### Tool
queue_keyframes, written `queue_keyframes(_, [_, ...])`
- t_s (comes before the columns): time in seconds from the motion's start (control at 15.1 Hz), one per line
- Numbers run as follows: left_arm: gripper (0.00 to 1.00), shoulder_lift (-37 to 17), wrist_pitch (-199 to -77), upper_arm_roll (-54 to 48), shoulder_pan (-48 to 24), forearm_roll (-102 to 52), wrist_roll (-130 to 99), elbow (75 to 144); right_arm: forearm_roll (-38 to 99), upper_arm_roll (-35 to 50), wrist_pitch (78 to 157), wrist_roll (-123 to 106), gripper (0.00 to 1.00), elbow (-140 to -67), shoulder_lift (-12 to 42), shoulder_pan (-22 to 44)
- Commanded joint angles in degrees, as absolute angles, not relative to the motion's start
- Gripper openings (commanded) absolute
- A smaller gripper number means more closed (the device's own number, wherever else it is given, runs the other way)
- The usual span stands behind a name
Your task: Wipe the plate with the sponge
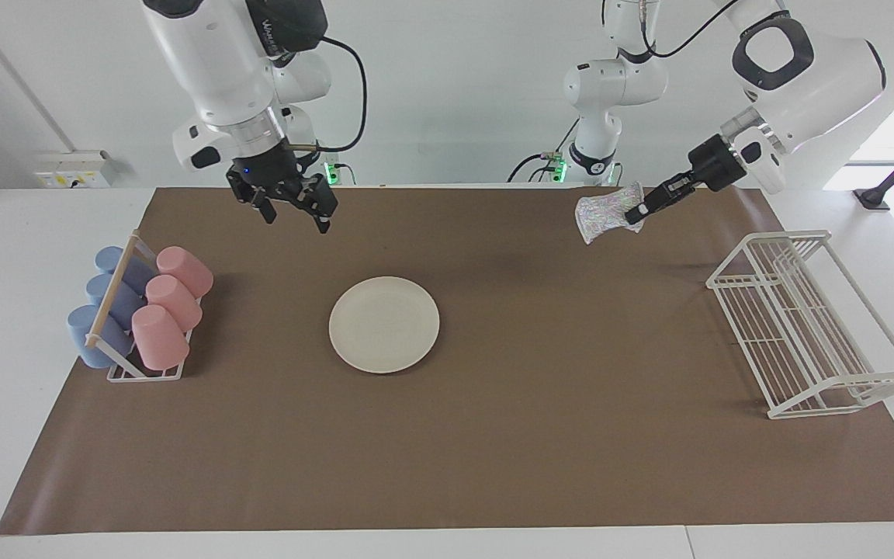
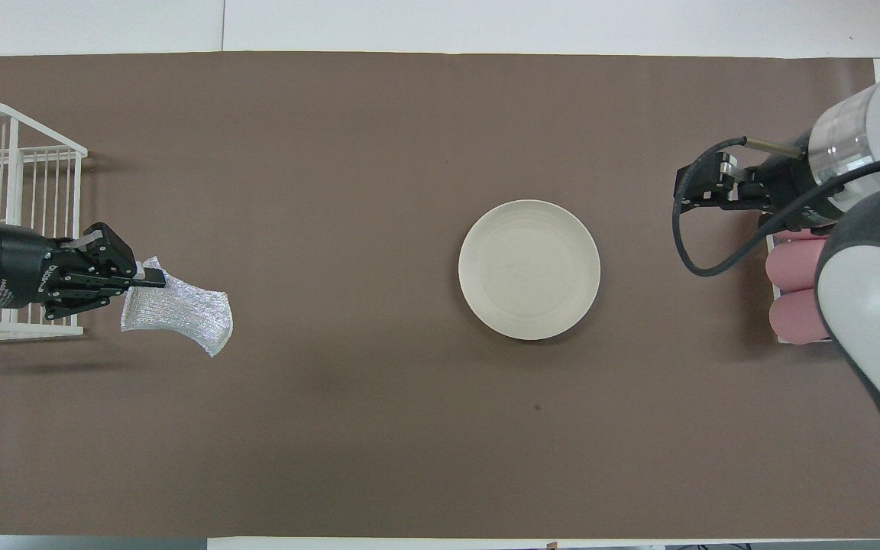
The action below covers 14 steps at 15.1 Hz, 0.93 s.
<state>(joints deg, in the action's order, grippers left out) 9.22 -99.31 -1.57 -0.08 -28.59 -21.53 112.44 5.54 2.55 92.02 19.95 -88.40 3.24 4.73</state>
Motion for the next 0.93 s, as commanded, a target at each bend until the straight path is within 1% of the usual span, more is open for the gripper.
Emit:
queue_keyframes(0.0, [0.0, 6.25, -95.29, -1.41, -3.07, -19.11, -24.07, 106.89, 4.32, 3.25, 88.61, 16.53, 1.0, -89.56, 1.23, 3.25])
queue_keyframes(0.2, [0.0, 4.57, -91.07, -1.41, -5.79, -10.93, -25.31, 102.58, 2.64, 3.34, 87.89, 11.45, 1.0, -88.86, 1.05, 2.02])
queue_keyframes(0.53, [0.0, 4.66, -87.02, -1.41, -12.47, 6.29, -26.54, 101.78, 1.85, 3.16, 87.1, 3.88, 1.0, -88.77, 0.36, 0.09])
queue_keyframes(0.66, [0.0, 4.92, -85.26, -1.49, -14.58, 13.76, -26.46, 101.78, 1.76, 0.8, 85.96, 0.46, 1.0, -89.73, -0.61, 0.61])
queue_keyframes(0.86, [0.0, 4.57, -84.64, -1.84, -16.34, 23.52, -26.46, 101.78, 1.85, 0.27, 85.61, -1.49, 1.0, -90.61, -1.31, 0.7])
